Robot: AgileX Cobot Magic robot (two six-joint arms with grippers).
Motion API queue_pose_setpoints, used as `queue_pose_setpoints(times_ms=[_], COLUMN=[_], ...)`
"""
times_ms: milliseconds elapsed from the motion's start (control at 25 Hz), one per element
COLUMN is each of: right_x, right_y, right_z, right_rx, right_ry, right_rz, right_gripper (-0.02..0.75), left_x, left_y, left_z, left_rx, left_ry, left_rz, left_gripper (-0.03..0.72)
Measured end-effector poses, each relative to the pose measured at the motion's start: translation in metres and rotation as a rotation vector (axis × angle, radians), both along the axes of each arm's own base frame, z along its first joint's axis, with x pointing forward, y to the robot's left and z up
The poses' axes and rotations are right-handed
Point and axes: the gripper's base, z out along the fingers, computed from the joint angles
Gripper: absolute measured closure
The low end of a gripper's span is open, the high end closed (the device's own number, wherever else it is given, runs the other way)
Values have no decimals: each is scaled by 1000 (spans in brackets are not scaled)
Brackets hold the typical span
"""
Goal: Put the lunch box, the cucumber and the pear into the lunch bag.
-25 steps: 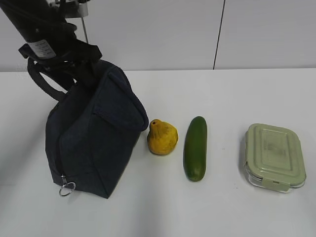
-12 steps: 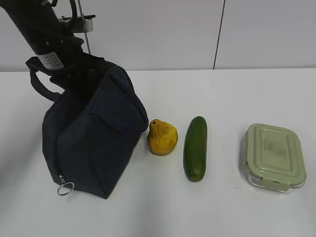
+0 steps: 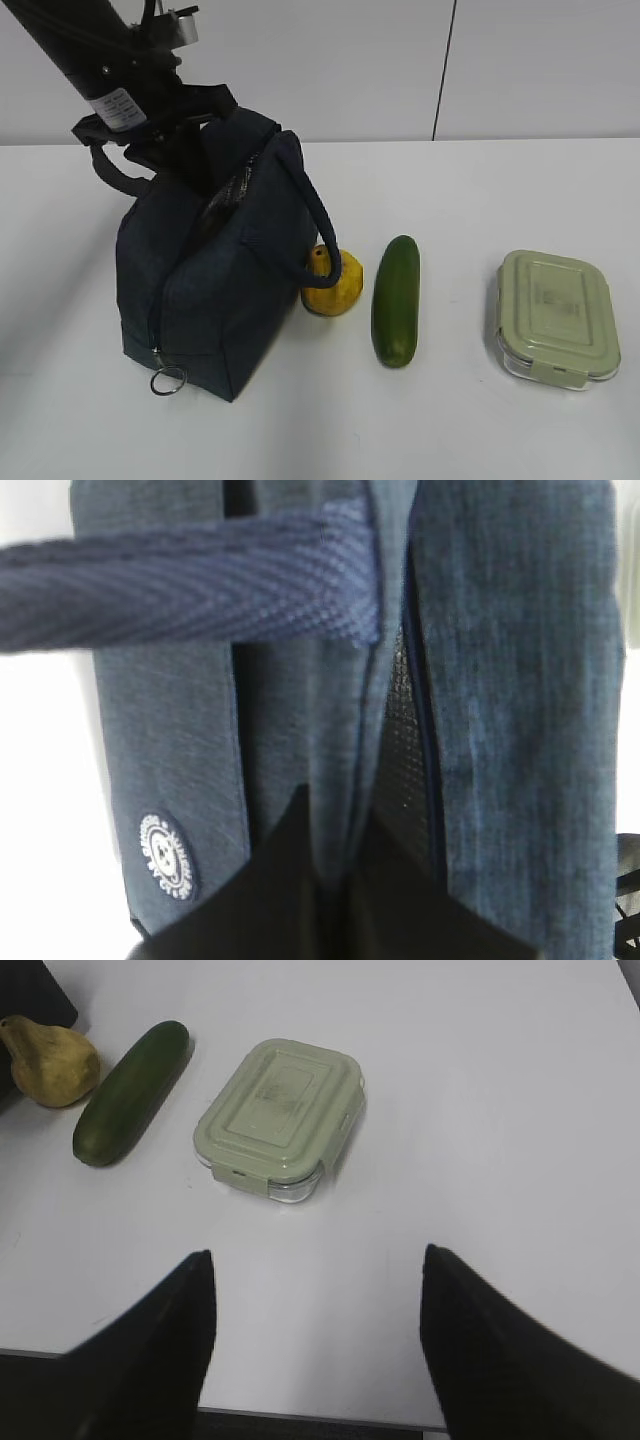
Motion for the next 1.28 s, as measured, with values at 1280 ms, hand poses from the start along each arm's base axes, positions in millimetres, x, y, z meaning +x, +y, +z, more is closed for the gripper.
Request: queue_pose_setpoints(times_ms=[1280], right_x=[207], right_y=[-3], right_z=[-40], right_rx=[462], right_ry=[430], right_rz=[119], right_gripper=[264], left_x=[3], left_y=[1], left_z=[-2], left_rx=[2], left_ry=[-9], left_rz=[8], left_gripper=[686])
